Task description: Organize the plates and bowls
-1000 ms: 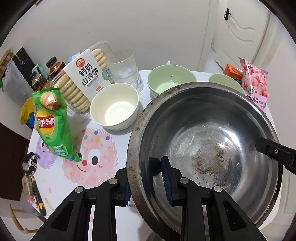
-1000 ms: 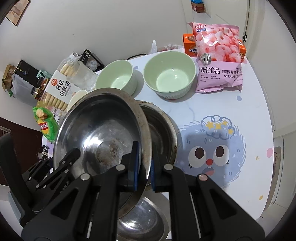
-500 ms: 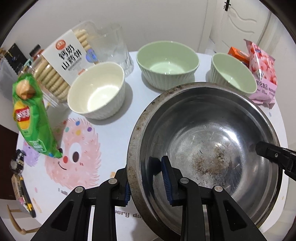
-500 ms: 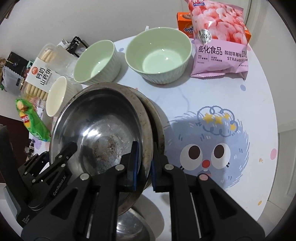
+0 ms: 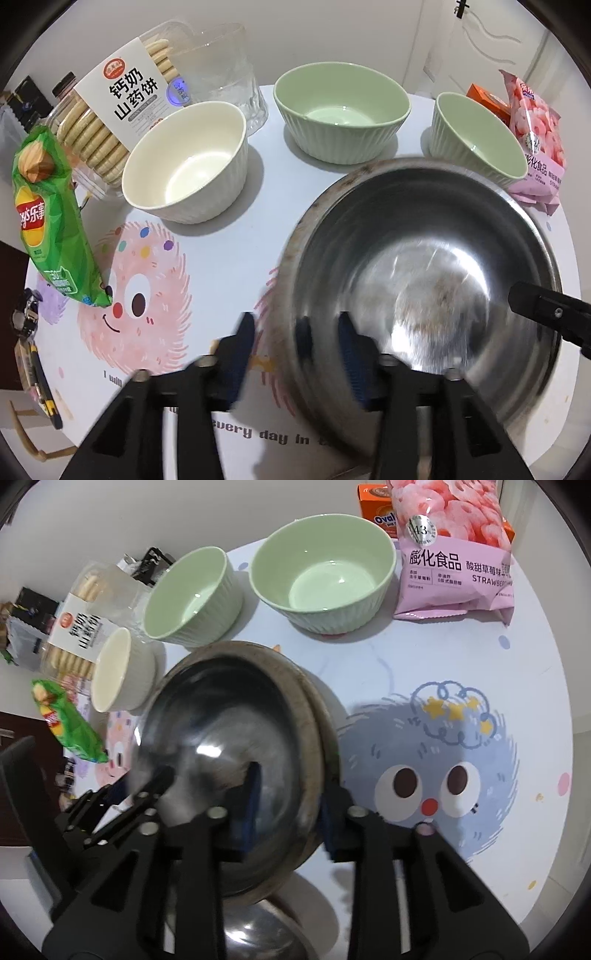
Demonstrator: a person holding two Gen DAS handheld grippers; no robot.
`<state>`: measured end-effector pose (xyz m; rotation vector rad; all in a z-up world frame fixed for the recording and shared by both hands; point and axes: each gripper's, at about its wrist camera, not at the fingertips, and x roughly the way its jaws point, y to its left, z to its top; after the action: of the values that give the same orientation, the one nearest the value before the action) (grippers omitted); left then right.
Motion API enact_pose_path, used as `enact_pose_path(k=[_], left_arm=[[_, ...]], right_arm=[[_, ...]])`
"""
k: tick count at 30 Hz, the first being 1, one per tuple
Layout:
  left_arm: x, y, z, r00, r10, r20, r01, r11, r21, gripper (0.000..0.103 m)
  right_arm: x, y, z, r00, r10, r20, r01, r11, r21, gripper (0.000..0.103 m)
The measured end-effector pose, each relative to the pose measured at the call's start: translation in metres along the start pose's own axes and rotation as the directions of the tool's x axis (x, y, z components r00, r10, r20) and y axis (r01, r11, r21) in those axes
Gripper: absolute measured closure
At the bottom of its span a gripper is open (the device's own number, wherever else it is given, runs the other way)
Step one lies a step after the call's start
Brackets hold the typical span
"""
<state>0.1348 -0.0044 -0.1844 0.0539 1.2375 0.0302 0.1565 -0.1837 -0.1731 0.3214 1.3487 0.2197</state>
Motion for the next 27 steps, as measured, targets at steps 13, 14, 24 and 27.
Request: enact_pose_path(k=[13, 14, 24, 27], left_arm=[[-0.046, 0.018, -0.02, 0.997, -0.064, 0.038, 0.065, 0.998, -0.02, 0.037], [-0.053, 0.024, -0.028, 0.997, -0.076, 0.028, 0.077, 0.997, -0.014, 0.037], [-0.064, 0.041, -0.101, 0.996, -0.079, -0.033, 0.081, 0.995, 0.066, 0.028], [-0.054, 0.039, -0.119, 0.996, -0.069, -0.059, 0.074, 0.993, 0.091, 0.028]], right_arm=[[-0.05, -0.03, -0.014, 0.997, -0.005, 0.081, -0.003, 0.995, 0.1, 0.026], [-0.054, -0.032, -0.022, 0.997, 0.001, 0.074, -0.009, 0.994, 0.107, 0.026], [-0.04, -0.031, -0.117, 0.999, 0.011, -0.039, -0.007, 0.995, 0.103, 0.025], [-0.025, -0.031, -0.138, 0.997, 0.01, -0.081, 0.001, 0.992, 0.129, 0.025]])
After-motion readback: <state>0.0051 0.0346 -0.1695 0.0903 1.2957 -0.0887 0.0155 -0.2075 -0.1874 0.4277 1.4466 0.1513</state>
